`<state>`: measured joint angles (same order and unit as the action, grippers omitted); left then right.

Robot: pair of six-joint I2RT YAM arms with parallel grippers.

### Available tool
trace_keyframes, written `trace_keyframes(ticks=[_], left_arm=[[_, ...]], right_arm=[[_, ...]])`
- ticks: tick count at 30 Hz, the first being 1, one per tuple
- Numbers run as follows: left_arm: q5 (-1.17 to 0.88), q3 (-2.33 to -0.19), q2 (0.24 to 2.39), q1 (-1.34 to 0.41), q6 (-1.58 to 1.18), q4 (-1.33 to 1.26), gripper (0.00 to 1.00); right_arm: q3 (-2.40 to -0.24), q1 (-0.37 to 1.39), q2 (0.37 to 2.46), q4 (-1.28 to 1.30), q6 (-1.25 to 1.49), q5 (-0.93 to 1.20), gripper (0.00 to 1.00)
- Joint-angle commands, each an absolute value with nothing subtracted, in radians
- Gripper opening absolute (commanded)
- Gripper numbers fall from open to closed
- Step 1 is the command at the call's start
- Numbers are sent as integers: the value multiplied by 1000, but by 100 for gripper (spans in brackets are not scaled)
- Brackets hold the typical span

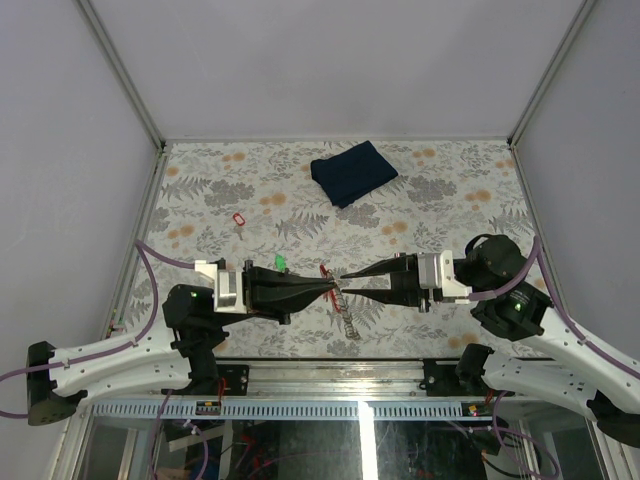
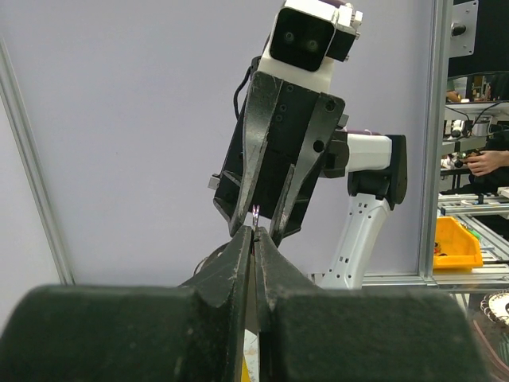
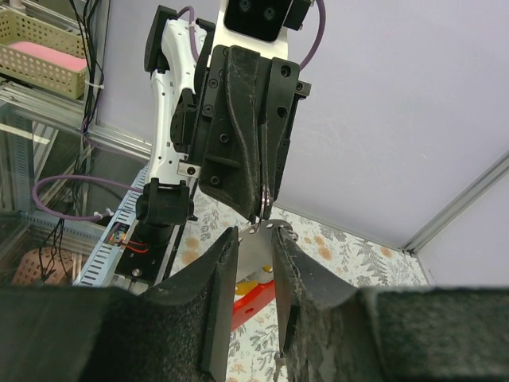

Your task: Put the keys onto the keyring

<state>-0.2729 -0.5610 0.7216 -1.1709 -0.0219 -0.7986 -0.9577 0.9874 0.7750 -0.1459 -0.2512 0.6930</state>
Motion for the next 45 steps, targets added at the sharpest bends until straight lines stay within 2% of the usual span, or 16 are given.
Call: trace_keyframes(ticks=[1,12,24,27,31,36,37,42,45], left_arm=[[-255,-600,705,-1173,-3,-835,0],[-284,-610,712,-1173,-8,-808,0],[-316,-626,729,-1173,-8,-779,0],[-320,-626,728,-1173,-10,-774,0],[-320,-627,726,-1174,-11,-764,0],[-315,-649,713,-1173,11,-683,0],[-309,-659,709,-1174,21,-649,2],[-281,-739,680,-1173,97,-415,24],[-250,-792,677,-1173,154,-266,30]], right_arm=[[-974,994,763,-168,-254,693,30],[-976,994,794,-212,-235,712,30],[-984,994,805,-220,-225,728,22],[-985,994,805,-219,-224,729,16],[-994,994,802,-207,-223,721,0],[-1038,994,795,-86,-287,679,0],[-1065,995,797,-35,-329,665,0],[-1229,995,849,316,-522,590,0],[-1316,994,896,491,-611,535,0]])
